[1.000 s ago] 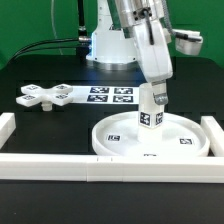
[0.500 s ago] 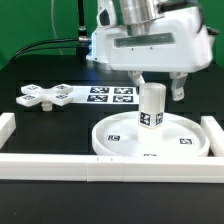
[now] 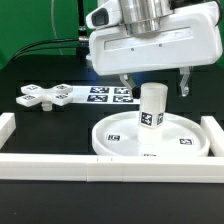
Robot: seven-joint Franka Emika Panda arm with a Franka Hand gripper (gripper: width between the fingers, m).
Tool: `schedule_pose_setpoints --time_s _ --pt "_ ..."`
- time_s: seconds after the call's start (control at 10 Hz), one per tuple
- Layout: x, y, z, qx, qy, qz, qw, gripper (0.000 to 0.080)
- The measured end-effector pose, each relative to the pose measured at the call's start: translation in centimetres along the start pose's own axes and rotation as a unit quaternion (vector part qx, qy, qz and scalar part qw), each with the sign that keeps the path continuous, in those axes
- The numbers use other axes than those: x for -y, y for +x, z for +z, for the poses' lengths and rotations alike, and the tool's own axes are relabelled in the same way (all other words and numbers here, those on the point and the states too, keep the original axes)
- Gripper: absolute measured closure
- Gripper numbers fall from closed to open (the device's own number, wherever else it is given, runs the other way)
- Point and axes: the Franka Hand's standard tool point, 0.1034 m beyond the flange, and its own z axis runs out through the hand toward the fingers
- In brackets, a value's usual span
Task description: Assemble round table
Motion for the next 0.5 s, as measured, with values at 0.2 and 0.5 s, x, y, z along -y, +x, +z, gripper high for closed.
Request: schedule_pose_setpoints --time_s 0.2,0.5 --pt "0.0 -0.01 0.01 0.0 -0.017 -0.132 0.991 0.0151" --pt "0.06 0.01 -0.02 0.005 -0.026 -0.261 0.965 0.0151"
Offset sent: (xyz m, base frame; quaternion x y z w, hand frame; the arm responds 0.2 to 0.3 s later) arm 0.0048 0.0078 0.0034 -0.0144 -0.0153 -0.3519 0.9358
